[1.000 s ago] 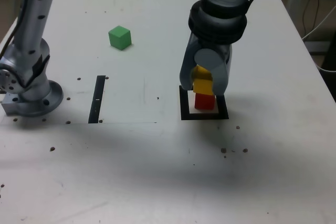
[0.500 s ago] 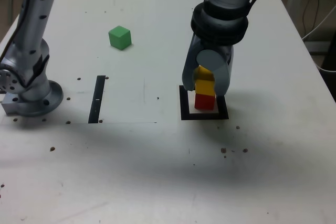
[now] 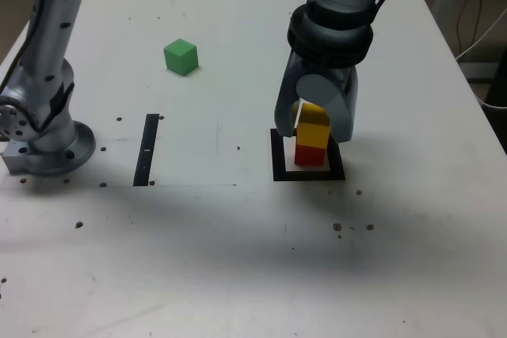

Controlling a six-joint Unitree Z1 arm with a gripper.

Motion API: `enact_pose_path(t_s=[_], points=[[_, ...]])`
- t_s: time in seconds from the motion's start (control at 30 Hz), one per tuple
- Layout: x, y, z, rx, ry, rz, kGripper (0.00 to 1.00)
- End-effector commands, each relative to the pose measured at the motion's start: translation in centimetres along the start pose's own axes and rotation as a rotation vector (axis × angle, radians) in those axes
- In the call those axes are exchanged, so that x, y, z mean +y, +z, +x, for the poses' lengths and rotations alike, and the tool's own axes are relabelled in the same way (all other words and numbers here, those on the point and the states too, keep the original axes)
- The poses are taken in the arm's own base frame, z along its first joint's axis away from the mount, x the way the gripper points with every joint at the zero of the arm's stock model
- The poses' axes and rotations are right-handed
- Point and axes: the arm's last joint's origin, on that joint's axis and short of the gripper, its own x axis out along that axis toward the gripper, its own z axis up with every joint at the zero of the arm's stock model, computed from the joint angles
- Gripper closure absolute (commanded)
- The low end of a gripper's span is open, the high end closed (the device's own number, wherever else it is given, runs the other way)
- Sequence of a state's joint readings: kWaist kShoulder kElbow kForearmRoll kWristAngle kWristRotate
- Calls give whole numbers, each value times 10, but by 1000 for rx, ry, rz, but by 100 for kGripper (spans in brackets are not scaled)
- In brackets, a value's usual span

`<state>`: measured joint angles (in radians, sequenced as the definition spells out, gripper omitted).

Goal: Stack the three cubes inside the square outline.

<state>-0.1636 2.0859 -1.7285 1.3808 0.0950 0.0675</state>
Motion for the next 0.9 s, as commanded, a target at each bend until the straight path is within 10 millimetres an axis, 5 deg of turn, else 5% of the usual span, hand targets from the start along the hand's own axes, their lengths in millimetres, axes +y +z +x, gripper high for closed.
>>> enact_pose_path(t_s=[0.0, 0.33, 0.53, 0.87], points=[[0, 1, 1, 3, 0, 1, 1], [12, -37, -33, -73, 20, -2, 1], [54, -92, -37, -62, 15, -48, 1], [121, -161, -11, 53, 41, -151, 1]])
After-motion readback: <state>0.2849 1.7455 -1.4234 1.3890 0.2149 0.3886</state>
